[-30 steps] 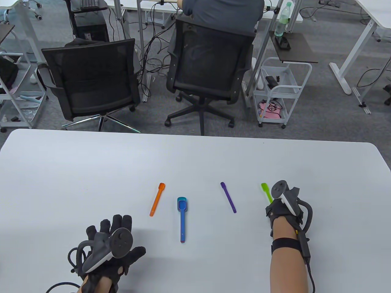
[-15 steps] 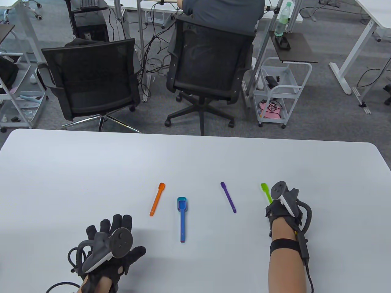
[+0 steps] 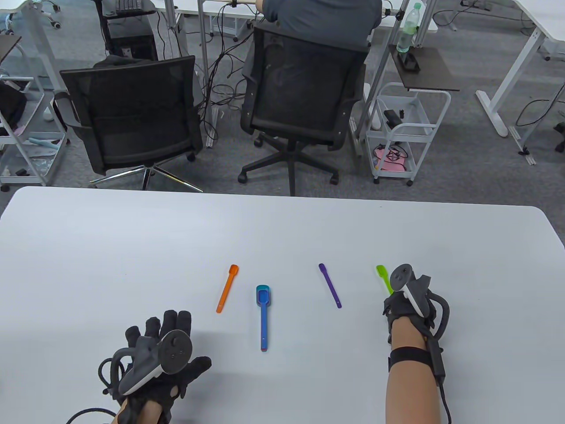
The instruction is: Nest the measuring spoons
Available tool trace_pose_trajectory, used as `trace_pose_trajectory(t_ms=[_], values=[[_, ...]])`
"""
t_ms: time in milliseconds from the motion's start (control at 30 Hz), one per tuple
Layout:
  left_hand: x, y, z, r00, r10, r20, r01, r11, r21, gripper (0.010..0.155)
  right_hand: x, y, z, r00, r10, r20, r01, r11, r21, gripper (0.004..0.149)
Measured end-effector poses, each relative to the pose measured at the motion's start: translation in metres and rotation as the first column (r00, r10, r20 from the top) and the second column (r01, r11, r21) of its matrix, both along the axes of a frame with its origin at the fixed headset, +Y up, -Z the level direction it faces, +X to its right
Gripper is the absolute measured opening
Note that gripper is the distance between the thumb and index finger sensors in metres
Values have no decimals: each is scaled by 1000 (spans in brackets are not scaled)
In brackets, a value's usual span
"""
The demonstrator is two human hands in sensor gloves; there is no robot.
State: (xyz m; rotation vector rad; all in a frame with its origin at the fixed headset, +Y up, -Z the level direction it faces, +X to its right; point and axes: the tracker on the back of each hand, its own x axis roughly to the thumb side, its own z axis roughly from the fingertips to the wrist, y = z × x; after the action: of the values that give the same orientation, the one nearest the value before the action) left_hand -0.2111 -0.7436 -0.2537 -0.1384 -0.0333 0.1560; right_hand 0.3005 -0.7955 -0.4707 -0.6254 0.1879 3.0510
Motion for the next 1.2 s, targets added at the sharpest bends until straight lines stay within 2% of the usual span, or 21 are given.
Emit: trace_pose_trajectory(t_ms=[367, 533, 833, 1200], values=[[0, 1, 0, 1000, 2, 1, -2, 1000, 4, 109, 0, 1, 0, 1000, 24, 7, -25, 999, 29, 56], [0, 1, 0, 1000, 5, 3, -5, 1000, 2, 109, -1, 11, 5, 1000, 2, 15, -3, 999, 54, 56], [4, 1, 2, 1000, 11, 22, -12, 1000, 10, 109, -16, 40, 28, 996, -81, 45, 77, 993, 92, 56], [11, 2, 5, 999, -14, 43, 13, 1000, 22, 109, -63, 66, 62, 988, -136, 71, 130, 987, 91, 57]])
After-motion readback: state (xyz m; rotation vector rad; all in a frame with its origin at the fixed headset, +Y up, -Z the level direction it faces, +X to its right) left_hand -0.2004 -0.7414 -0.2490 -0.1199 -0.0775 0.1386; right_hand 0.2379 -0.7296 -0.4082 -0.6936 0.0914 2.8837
